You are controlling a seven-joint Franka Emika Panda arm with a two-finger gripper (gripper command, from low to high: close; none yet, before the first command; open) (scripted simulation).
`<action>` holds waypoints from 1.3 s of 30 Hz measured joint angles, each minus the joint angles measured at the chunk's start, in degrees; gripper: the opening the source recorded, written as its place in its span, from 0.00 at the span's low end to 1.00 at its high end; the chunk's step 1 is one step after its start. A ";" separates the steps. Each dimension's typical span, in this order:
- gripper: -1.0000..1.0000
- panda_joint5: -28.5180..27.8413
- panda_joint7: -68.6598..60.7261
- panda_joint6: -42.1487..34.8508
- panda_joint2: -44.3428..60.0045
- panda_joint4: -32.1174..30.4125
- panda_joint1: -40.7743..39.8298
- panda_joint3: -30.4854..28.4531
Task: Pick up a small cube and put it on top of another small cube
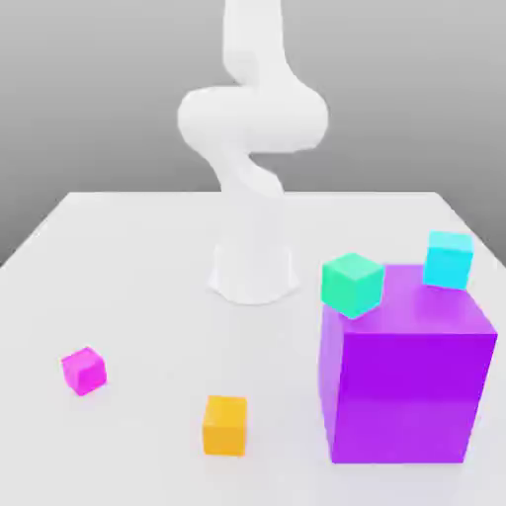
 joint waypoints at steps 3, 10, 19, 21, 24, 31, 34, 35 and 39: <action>0.50 -1.54 1.36 4.28 6.78 -3.72 -3.57 -2.01; 0.50 -3.64 3.36 13.51 21.25 -11.79 -10.78 -7.76; 0.50 1.21 0.53 25.49 40.14 -22.20 -19.14 -15.70; 0.50 5.20 -2.21 28.20 44.49 -23.93 -20.91 -15.82; 0.50 12.05 -7.15 32.75 50.91 -23.45 -23.43 -12.28; 0.00 17.00 -11.04 38.93 58.68 -21.84 -30.15 -4.49; 0.00 17.25 -11.25 39.58 59.49 -21.67 -30.91 -3.67; 0.00 16.94 -10.98 39.09 58.88 -21.81 -30.51 -4.13; 0.00 11.13 -6.51 33.73 51.96 -23.39 -26.85 -9.15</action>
